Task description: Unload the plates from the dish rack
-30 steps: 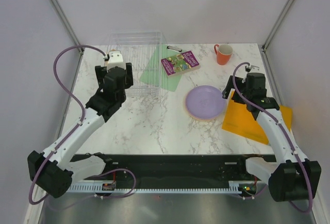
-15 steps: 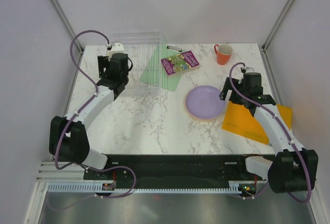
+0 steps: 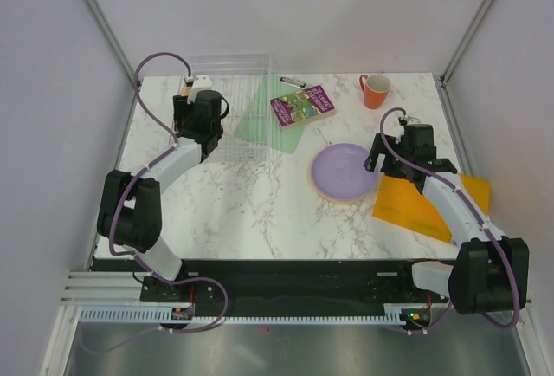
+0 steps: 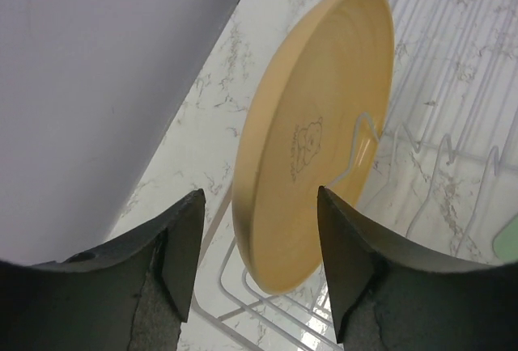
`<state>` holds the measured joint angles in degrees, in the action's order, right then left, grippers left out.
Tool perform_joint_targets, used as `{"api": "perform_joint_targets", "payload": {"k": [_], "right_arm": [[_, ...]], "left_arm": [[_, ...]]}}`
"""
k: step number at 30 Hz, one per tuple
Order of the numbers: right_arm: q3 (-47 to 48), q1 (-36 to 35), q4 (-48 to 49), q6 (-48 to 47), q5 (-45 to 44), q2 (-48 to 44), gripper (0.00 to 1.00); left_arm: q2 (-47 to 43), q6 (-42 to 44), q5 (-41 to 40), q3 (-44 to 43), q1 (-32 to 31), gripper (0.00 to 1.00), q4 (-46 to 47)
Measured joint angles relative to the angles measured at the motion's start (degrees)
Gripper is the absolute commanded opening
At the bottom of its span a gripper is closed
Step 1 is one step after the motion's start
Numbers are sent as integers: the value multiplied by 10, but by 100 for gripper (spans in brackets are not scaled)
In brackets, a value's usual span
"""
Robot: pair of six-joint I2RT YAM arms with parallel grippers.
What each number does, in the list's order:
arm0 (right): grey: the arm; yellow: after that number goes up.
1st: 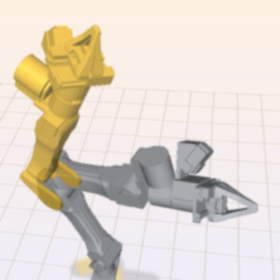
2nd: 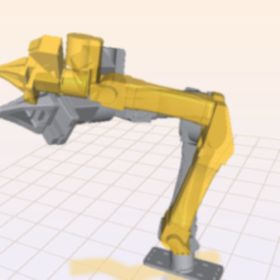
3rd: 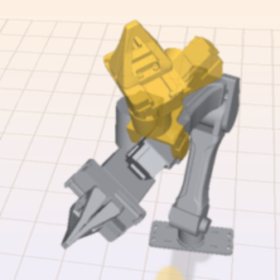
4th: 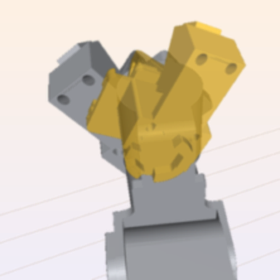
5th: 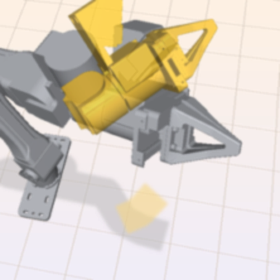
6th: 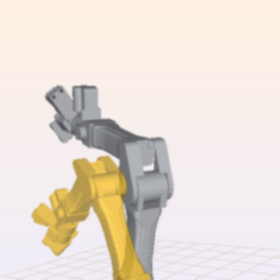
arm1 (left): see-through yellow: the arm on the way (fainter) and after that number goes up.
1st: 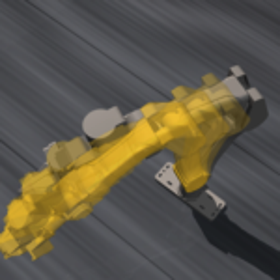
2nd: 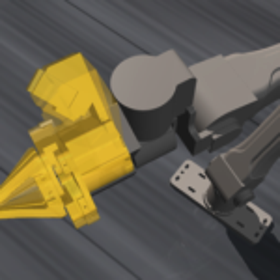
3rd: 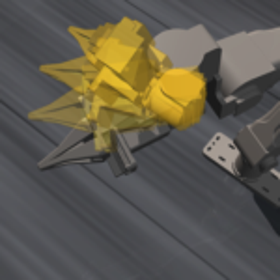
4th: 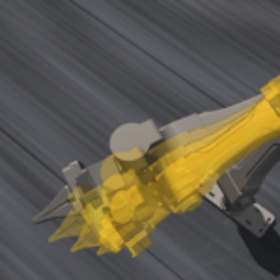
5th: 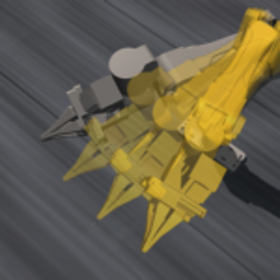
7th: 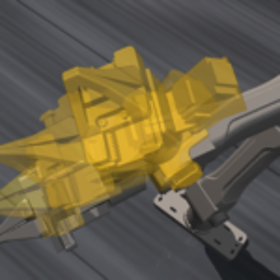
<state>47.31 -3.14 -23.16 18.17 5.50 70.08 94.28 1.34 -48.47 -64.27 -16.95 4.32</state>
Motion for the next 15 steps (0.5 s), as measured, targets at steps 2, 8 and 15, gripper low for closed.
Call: {"api": "perform_joint_targets", "payload": {"k": [2, 8, 15], "right_arm": [[0, 0, 1, 0, 5, 2, 98], [0, 0, 5, 0, 14, 4, 98], [0, 0, 5, 0, 22, 4, 98]], "left_arm": [[1, 8, -18, 0, 0, 50, 18], [1, 30, -43, 6, 1, 10, 56], [1, 50, -55, 8, 1, 2, 52]]}}
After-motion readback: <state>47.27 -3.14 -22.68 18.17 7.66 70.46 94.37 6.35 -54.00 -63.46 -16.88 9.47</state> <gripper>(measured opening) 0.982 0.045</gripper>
